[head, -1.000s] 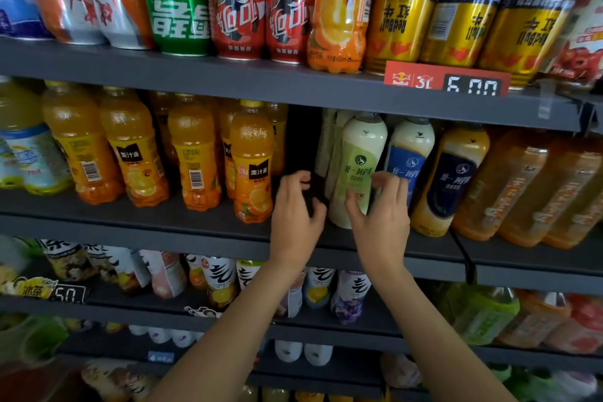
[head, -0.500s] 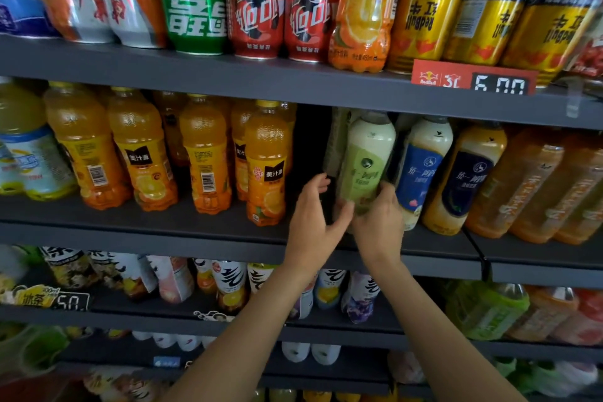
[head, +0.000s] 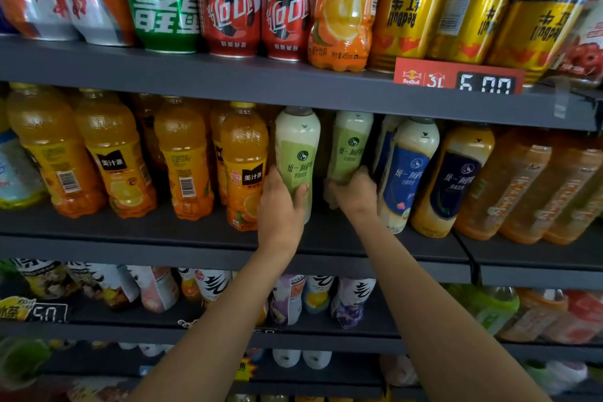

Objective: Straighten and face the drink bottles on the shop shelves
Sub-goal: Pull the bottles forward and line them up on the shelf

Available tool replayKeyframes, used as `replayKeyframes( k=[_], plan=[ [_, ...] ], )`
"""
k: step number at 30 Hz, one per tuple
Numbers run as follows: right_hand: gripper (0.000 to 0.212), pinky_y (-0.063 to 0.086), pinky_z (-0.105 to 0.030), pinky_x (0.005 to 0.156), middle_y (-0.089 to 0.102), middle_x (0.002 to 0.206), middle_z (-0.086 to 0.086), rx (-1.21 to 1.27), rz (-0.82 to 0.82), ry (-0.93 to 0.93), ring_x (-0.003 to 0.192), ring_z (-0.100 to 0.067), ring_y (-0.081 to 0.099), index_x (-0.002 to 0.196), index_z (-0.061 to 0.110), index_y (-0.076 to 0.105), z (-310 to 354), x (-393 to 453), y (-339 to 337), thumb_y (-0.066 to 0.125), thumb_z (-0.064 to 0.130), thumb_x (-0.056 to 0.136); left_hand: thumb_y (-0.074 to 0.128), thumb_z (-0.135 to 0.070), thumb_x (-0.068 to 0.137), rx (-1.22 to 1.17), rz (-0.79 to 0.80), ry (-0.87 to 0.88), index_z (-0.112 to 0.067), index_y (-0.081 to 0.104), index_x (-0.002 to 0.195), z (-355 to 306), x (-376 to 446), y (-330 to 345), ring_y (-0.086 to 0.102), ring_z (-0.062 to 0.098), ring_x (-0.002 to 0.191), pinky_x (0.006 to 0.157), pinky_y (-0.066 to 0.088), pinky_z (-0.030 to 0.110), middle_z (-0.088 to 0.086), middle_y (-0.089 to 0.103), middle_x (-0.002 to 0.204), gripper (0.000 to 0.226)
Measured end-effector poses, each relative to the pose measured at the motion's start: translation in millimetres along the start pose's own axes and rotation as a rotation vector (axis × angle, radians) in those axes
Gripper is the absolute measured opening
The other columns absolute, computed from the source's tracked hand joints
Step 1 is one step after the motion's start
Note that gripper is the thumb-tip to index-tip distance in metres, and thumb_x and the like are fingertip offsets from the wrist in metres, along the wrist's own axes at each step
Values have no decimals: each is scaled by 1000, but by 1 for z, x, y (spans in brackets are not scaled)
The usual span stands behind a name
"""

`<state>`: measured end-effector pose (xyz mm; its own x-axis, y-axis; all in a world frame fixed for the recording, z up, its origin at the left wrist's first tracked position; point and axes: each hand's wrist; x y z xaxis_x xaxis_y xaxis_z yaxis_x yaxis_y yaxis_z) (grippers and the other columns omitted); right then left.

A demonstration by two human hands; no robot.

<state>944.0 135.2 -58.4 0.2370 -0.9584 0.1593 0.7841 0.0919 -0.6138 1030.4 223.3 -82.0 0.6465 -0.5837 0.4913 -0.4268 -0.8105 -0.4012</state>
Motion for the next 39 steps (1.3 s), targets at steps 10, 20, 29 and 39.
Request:
replayKeyframes(
  k=[10,20,29,39],
  plan=[
    [41,55,-25,54,59,111,-18,37,276,-192,74,-26,62,117,1,49,18,17,26,67,12,83,54,-14,92,27,-227,-100,4,33,137,-4,-6,17,42,34,121,103,35,38,22,44,127,53],
    [53,44,-37,96,55,130,-13,179,-24,-26,120,-31,51,137,8,39,7,36,17,59,16,89,55,-14,92,29,-255,-103,4,31,138,-7,-9,22,41,32,122,102,33,34,22,42,129,55],
    [60,47,-42,91,48,131,-15,101,-51,71,116,-35,52,127,9,43,16,62,39,71,31,79,54,-17,92,27,-233,-103,3,31,139,-2,-9,20,40,34,122,103,36,45,22,42,130,55],
    [54,46,-43,79,32,138,-16,-43,-230,117,108,-39,55,134,7,33,14,30,46,58,26,90,52,-19,93,30,-203,-98,2,29,140,-3,-9,18,39,32,124,104,34,38,21,41,133,57]
  ],
)
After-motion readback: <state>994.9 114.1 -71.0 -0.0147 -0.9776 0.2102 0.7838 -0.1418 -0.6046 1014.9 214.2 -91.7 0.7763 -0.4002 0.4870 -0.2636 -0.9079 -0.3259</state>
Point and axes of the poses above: each hand's wrist, its own x-axis towards the middle knuckle, its own y-axis out of the palm, z = x × y
